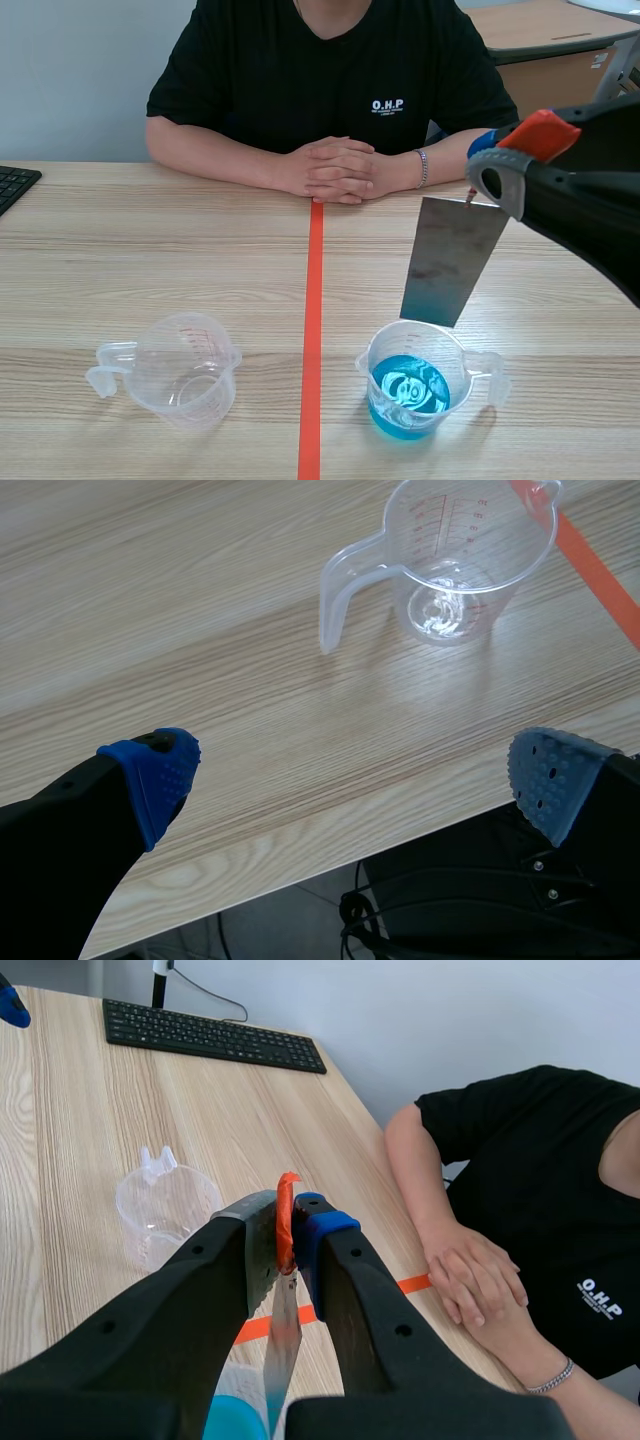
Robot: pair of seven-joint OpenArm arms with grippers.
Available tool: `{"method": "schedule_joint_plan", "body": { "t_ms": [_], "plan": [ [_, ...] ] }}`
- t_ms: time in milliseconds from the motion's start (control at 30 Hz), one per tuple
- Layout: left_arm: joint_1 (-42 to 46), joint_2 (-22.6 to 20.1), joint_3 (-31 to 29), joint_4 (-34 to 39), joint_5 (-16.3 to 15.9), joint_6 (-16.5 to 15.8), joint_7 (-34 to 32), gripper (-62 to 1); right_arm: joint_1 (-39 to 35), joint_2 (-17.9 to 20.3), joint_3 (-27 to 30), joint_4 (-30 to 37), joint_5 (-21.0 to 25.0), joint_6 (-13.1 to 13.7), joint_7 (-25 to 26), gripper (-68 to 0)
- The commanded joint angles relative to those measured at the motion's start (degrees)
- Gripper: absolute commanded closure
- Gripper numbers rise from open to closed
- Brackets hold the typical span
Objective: Do the redox reaction experiment.
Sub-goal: 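Move the plate over the blue solution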
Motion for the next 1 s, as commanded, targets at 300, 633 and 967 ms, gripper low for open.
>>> {"method": "schedule_joint_plan", "body": {
  "t_ms": [300, 633, 967],
  "plan": [
    [0.18, -3.41, -0.15, 1.01, -0.50, -0.85, -2.27, -62.3, 0.22, 0.28, 0.17, 0.00, 0.83, -0.20, 1.01, -1.7],
    [0.07, -5.79, -0.15, 1.01, -2.62, -1.18, -3.32, -19.7, 0.22, 0.26, 0.17, 0.00, 0.85, -0.20, 1.03, -1.7],
    [-5.18, -17.03, -0.04, 1.05, -8.28, -2.93, -2.69, -4.2, 0.20, 0.26, 0.17, 0.00, 0.85, -0.20, 1.03, -1.7]
  ]
}}
